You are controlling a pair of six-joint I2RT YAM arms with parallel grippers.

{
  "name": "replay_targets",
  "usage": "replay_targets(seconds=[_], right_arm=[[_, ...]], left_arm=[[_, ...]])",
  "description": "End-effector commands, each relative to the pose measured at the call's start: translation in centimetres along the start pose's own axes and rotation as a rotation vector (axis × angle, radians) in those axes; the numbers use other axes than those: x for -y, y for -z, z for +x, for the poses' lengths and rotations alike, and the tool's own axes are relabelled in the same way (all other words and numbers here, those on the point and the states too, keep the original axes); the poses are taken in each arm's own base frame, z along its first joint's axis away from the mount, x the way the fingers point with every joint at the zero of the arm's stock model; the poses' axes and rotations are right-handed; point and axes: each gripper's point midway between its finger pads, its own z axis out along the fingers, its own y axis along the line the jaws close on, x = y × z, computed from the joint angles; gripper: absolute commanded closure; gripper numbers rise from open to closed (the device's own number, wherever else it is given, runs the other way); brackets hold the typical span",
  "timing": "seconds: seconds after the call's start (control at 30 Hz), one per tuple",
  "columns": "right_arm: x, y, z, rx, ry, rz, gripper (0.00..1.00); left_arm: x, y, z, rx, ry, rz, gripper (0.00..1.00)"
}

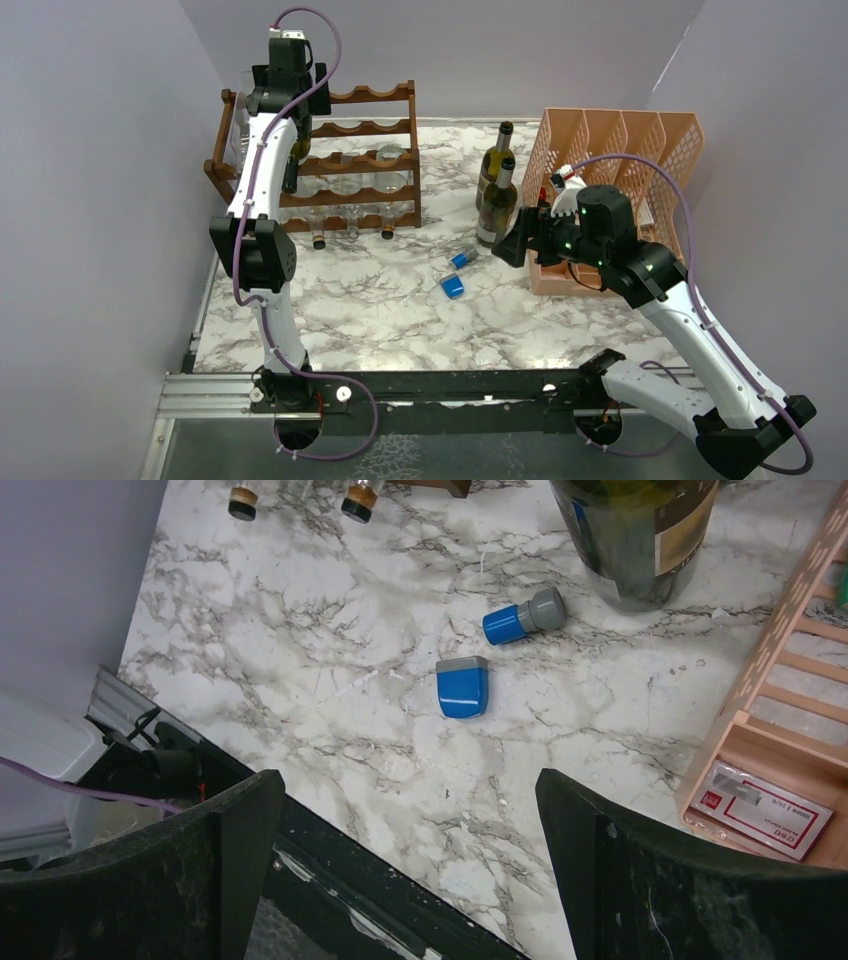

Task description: Take the wine bottle off the wine rack

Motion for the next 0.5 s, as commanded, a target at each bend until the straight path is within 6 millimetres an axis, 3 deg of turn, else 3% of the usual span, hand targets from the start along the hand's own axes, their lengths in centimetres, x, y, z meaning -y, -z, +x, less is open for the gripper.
replay_targets(seconds=[0.0, 0.2, 0.47], right_arm=[[-0.23, -0.11, 0.09, -0.002, -0.005, -0.023, 0.0], [-0.22, -0.25, 0.01, 0.001, -0.005, -0.023, 0.0], [-0.24, -0.4, 0.04, -0.003, -0.004, -0.025, 0.0]], left_arm=[[1.0, -0.24, 0.26, -0.02, -0.006, 0.054, 0.02], [0.96, -0.45, 0.22, -0.021, -0.01, 0.053, 0.08], [1.17, 0.45, -0.49, -0.006, 0.01, 0.074, 0.26]])
